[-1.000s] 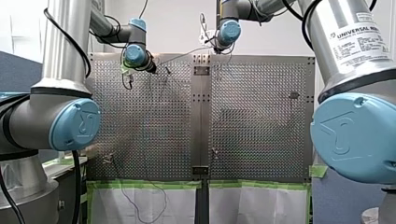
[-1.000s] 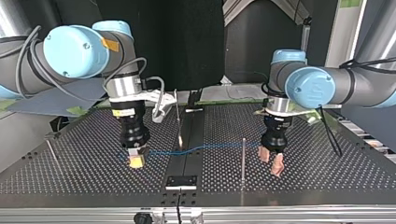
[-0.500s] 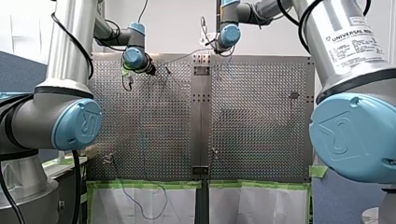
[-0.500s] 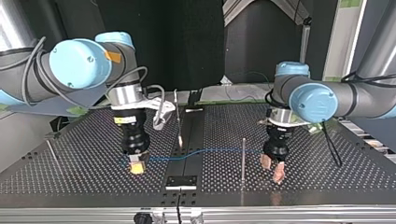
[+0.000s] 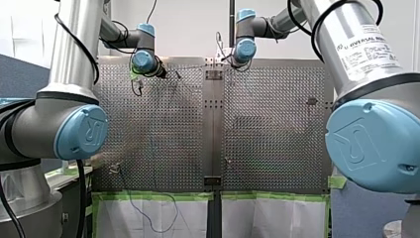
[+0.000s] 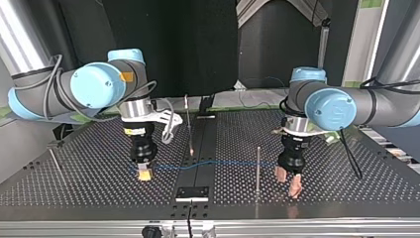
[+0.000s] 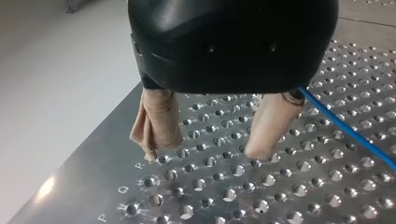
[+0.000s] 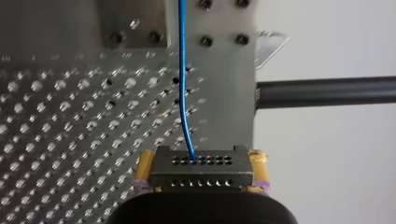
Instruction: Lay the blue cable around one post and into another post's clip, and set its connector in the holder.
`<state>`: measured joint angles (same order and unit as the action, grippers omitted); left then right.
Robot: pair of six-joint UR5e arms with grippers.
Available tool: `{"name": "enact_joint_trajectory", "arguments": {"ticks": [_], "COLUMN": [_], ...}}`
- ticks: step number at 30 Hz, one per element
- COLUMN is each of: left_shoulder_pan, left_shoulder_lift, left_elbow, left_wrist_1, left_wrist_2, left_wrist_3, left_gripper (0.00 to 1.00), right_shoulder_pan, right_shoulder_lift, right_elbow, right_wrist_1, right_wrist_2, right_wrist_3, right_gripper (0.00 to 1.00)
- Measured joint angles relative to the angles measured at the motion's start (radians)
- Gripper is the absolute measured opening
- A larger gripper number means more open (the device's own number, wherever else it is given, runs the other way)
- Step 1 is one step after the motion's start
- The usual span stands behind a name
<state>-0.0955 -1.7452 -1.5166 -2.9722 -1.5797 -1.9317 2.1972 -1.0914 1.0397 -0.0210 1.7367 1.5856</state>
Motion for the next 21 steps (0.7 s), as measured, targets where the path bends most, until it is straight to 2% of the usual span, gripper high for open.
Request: {"name": "enact_joint_trajectory", "arguments": {"ticks": [5, 11, 15, 17, 21], "left_shoulder_pan": [-0.01, -0.017, -0.025, -0.03, -0.034], "left_shoulder_lift": [-0.021, -0.042, -0.061, -0.069, -0.074], "left_elbow": [0.0, 0.0, 0.0, 0.0, 0.0], "left_wrist_1": [-0.011, -0.018, -0.025, -0.037, -0.049], "left_wrist_2": [-0.009, -0.017, -0.021, -0.032, -0.049], "left_wrist_3": [0.019, 0.045, 0.059, 0.07, 0.079], "left_gripper": [1.0, 1.0, 1.0, 1.0, 1.0], "right_shoulder_pan": [-0.018, -0.039, -0.049, -0.052, -0.058], "right_shoulder_lift": [0.024, 0.065, 0.091, 0.095, 0.099], "right_elbow": [0.0, 0.0, 0.017, 0.03, 0.065], "right_wrist_1": [0.004, 0.033, 0.06, 0.059, 0.033], "right_wrist_2": [0.002, 0.012, 0.034, 0.046, 0.07], "right_wrist_3": [0.0, 0.004, 0.005, 0.007, 0.028], "right_gripper": [0.0, 0.0, 0.0, 0.0, 0.0]}}
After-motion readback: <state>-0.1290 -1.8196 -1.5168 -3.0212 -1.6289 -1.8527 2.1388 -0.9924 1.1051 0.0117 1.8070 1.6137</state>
